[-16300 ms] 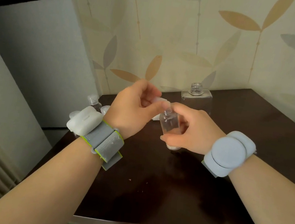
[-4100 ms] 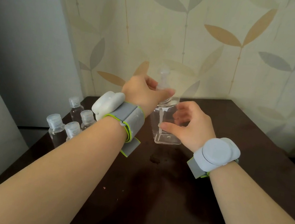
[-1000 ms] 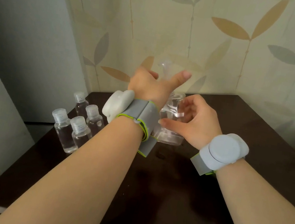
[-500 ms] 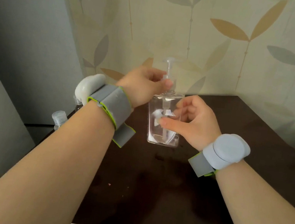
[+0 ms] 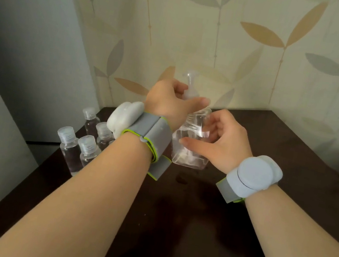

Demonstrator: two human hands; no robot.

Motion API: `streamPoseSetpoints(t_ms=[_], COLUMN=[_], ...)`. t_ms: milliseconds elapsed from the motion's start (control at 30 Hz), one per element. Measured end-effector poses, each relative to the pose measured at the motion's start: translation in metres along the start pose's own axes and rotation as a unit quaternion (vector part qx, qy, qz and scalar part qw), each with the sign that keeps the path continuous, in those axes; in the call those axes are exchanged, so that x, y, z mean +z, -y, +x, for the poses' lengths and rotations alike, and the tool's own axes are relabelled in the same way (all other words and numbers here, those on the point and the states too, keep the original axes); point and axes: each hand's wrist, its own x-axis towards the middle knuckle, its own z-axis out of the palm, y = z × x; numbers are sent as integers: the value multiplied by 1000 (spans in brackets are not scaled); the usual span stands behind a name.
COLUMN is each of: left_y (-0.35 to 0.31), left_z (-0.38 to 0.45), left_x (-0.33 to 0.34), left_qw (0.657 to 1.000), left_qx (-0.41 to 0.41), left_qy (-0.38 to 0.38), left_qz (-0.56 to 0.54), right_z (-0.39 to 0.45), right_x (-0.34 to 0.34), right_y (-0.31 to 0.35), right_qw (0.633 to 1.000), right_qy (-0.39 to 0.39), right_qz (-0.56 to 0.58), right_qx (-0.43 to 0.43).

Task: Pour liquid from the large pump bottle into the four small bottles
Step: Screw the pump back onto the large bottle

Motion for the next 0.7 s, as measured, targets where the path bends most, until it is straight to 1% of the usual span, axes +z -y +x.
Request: streamPoseSetpoints(t_ms=[67,133,200,267,333,367,400,433,467,500,533,567,633,700], left_y=[4,10,14,15,14,14,12,10,8,5,3,1,-1,-1], left_z=[0,-2,-4,-5,-5,-5,-6,-7,-10,-12,-14,-15,-16,-14], left_x=[-5,-14,-21,-24,-23,-21,-17,-12,-8,-4,1,5,10,11], left_qw=[995,981,966,956,953,959,970,983,993,996,997,997,995,994], left_qx=[-5,-8,0,-1,-10,-18,-28,-38,-50,-54,-53,-47,-33,-27], left_qy=[56,125,182,213,215,201,172,123,59,1,-37,-59,-81,-90], left_qz=[-78,-151,-184,-203,-213,-200,-168,-129,-94,-65,-38,-10,38,50], right_z=[1,1,0,0,1,1,2,2,2,2,2,2,1,2], right_x=[-2,-3,-3,-2,-2,-2,-3,-3,-3,-3,-3,-2,-2,-2], right_y=[0,0,1,2,2,1,0,-1,-2,-2,-3,-4,-4,-4], right_qw=[1000,999,998,998,999,999,1000,1000,1000,1000,999,999,998,997], right_qy=[14,35,55,60,46,34,21,8,-3,-10,-13,-16,-22,-25], right_qz=[4,6,13,19,29,28,18,3,-12,-22,-29,-37,-54,-60], right_qx=[2,-1,-4,-6,-4,-3,-4,-6,-8,-9,-11,-14,-21,-29])
